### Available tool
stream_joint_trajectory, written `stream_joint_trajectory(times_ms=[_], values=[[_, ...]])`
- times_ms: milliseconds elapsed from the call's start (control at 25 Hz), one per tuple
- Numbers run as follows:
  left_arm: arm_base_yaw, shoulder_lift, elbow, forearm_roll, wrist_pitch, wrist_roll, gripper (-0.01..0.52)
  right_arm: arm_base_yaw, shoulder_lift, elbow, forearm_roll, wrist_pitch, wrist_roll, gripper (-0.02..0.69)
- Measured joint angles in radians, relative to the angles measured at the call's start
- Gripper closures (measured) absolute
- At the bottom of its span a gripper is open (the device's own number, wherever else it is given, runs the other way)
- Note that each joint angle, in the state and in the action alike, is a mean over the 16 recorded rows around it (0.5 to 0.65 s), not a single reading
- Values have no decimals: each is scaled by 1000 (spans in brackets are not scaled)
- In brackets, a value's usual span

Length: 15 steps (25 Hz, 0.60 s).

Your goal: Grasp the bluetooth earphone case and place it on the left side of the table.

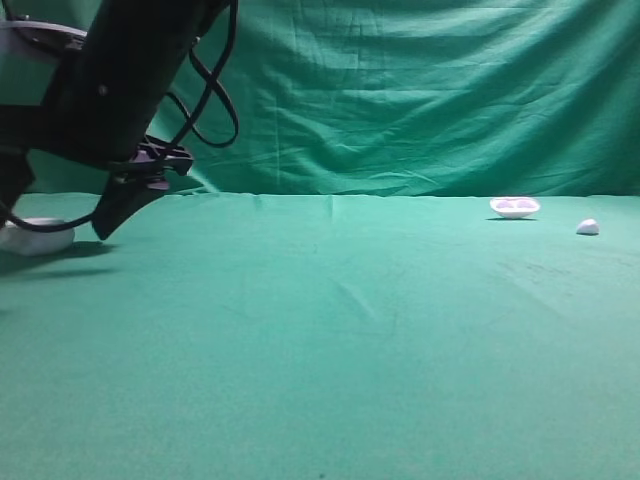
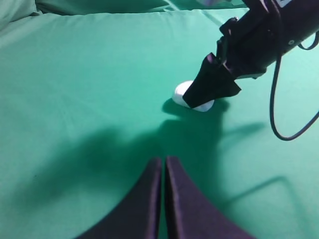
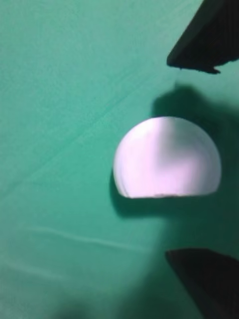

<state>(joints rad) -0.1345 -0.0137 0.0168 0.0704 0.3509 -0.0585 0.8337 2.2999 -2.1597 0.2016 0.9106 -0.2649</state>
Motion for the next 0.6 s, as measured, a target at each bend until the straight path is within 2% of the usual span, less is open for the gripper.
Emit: stream_joint_trajectory(times_ms=[360,480,600], values=[[0,0,0,0,0,0,514,-62,-271,6,-116,256,129,600],[0,0,0,0,0,0,514,-95,-367,34,-157,308,183,651],[0,0,0,0,0,0,514,-130,-469,93,-194,337,234,665]])
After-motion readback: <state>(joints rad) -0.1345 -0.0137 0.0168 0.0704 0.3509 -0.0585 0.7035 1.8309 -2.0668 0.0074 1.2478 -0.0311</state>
